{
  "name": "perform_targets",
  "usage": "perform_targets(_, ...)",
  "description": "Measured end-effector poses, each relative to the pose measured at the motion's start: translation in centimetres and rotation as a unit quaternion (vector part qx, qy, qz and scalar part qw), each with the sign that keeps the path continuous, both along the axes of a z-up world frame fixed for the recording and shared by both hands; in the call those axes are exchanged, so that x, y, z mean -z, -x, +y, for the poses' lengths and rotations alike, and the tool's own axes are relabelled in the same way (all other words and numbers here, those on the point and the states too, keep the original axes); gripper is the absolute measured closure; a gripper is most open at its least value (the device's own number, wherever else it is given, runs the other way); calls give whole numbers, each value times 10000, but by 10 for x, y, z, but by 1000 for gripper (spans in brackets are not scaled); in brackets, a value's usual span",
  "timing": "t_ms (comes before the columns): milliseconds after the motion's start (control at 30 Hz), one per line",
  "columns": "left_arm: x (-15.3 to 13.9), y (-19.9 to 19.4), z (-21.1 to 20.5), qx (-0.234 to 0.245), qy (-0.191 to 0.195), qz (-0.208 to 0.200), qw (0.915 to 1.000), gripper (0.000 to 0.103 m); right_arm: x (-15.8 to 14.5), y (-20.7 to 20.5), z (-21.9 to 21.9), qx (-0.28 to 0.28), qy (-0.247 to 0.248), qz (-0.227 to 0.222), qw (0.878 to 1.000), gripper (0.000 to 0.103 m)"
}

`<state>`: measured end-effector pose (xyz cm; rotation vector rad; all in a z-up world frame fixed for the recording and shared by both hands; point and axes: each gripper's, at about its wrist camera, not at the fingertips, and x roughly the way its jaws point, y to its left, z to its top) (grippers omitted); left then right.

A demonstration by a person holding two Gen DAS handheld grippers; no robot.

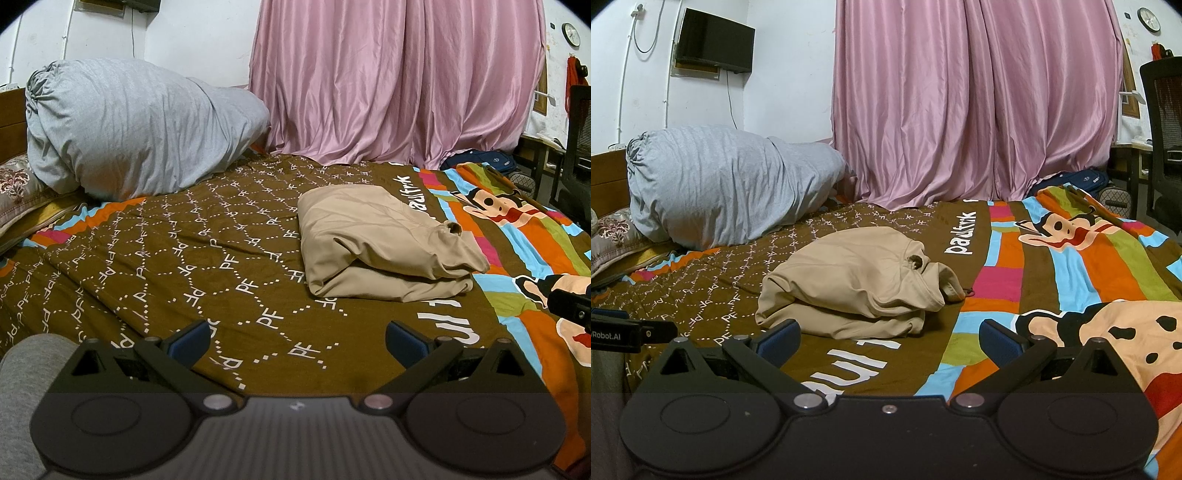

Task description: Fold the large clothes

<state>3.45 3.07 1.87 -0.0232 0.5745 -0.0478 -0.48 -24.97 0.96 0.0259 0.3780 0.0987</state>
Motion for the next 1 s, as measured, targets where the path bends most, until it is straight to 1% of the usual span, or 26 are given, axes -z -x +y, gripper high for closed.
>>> perform_targets(267,1,1,1,-17,-1,19,10000,1,0,0,-1,-2,-6,4,10000,1)
perform_targets(467,4,5,3,-56,-116,66,9999,1,0,0,0,2,-10,6,10000,1)
perform_targets(667,-1,3,3,-125,-172,65,9998,1,-1,-1,-1,1,-16,9,10000,1)
perform_targets(1000,-5,3,6,-76,-267,54,9996,0,0,-1,0,-1,-23,25,10000,1)
